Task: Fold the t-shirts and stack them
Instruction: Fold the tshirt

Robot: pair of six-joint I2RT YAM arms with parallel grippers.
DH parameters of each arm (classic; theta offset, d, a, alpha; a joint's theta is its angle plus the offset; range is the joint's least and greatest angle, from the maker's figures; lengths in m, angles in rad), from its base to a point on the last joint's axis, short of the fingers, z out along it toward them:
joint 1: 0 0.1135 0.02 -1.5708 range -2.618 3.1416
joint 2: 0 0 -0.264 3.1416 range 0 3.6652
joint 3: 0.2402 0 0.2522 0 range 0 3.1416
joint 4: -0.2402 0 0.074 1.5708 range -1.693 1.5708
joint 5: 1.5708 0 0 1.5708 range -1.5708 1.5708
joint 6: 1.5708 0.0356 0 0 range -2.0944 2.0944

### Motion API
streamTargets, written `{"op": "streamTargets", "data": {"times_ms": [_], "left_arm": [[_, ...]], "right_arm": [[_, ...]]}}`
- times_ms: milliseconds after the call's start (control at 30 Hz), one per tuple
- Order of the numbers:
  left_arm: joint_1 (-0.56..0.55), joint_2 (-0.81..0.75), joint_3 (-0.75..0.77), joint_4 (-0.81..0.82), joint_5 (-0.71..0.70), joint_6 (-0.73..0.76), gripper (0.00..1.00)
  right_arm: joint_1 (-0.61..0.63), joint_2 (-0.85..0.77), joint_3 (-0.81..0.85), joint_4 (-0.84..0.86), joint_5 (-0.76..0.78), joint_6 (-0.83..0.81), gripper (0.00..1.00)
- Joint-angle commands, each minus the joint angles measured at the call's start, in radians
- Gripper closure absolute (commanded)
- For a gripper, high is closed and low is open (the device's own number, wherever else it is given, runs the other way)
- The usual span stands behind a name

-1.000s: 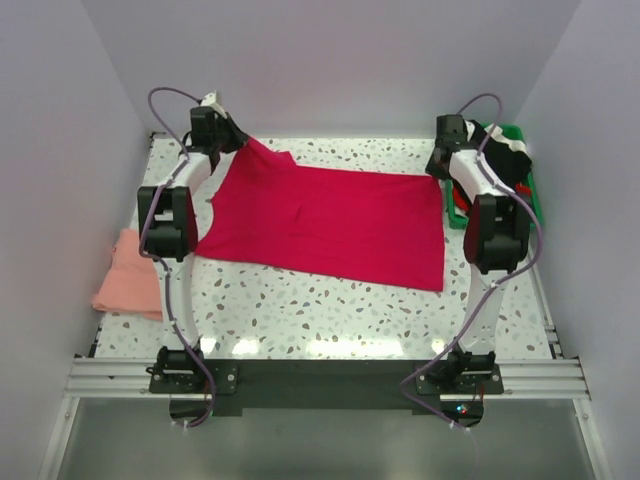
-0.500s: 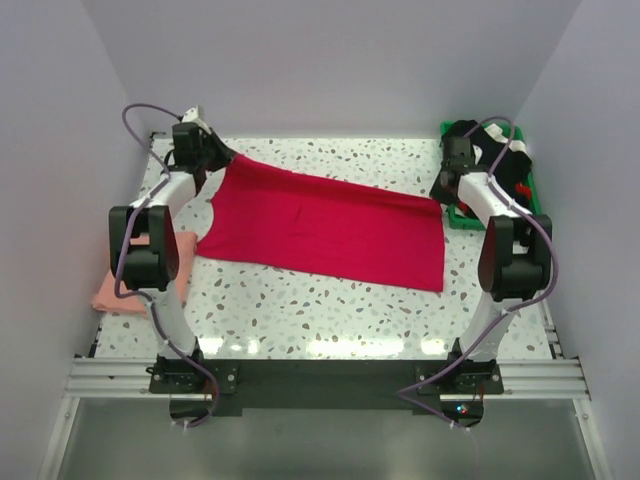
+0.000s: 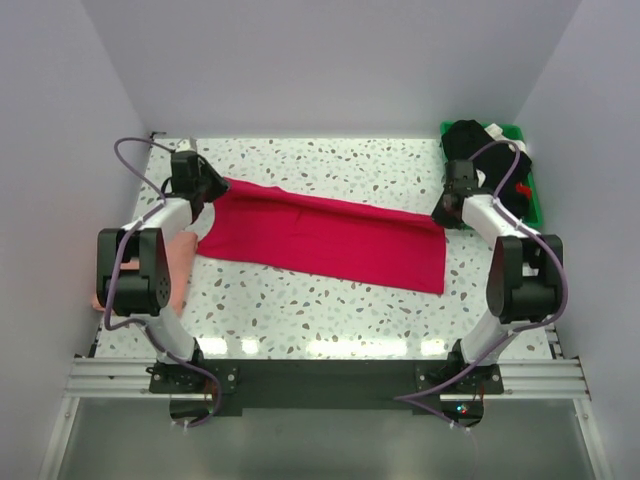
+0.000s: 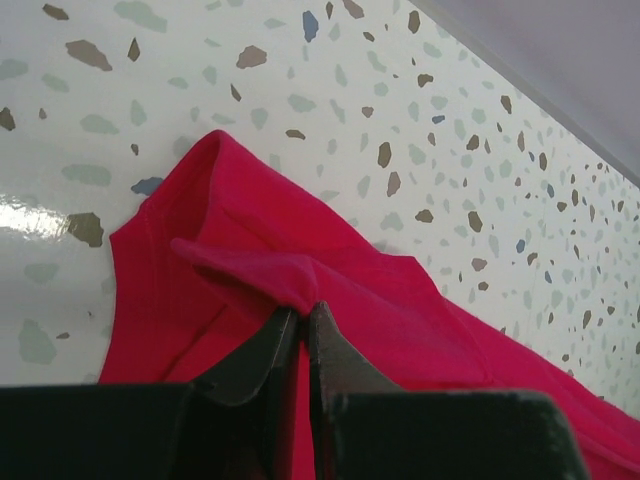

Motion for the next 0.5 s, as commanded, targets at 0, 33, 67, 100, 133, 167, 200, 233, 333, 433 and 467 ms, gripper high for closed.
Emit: {"op": "streamTargets", "data": {"times_ms": [0,33,67,100,133,167,200,233,333,433,467], "left_arm": [[0.012,-0.067,-0.019,0.012,-0.06,-0.03,1.0],[0.012,-0.075,-0.026,0.008,-0.069,-0.033,1.0],[0.012,-0.079,-0.031,0.003,-0.074,-0.033,1.0],[0.012,-0.084,-0.039,-0.002,-0.075,-0.035,1.0],[0.012,-0.089,-0.042,-0.005,-0.081,-0.039,1.0],[0.012,-0.089,-0.045,-0.009,-0.084,-0.042,1.0],[0.012,-0.092,-0.054,-0.018,-0.086,-0.047,1.0],[0.012,-0.093,-0.059,-0.022,-0.087,-0.056,1.0],[0.012,-0.11,-0.091,-0.026,-0.098,-0.085,1.0],[0.012,-0.127,-0.125,-0.026,-0.101,-0.116,1.0],[0.012,-0.135,-0.134,-0.026,-0.1,-0.123,1.0]], "right_arm": [[-0.002,-0.064,-0.052,0.039,0.0,0.022,1.0],[-0.004,-0.071,-0.061,0.042,-0.003,0.024,1.0],[-0.002,-0.074,-0.07,0.045,-0.014,0.025,1.0],[-0.002,-0.076,-0.082,0.051,-0.015,0.025,1.0],[-0.004,-0.079,-0.09,0.055,-0.02,0.031,1.0],[-0.004,-0.082,-0.096,0.059,-0.028,0.033,1.0],[-0.004,-0.085,-0.109,0.064,-0.031,0.034,1.0],[-0.004,-0.085,-0.115,0.064,-0.031,0.039,1.0],[-0.002,-0.093,-0.133,0.071,-0.039,0.05,0.97],[-0.002,-0.117,-0.15,0.076,-0.045,0.06,0.91],[-0.002,-0.117,-0.15,0.076,-0.043,0.06,0.89]]}}
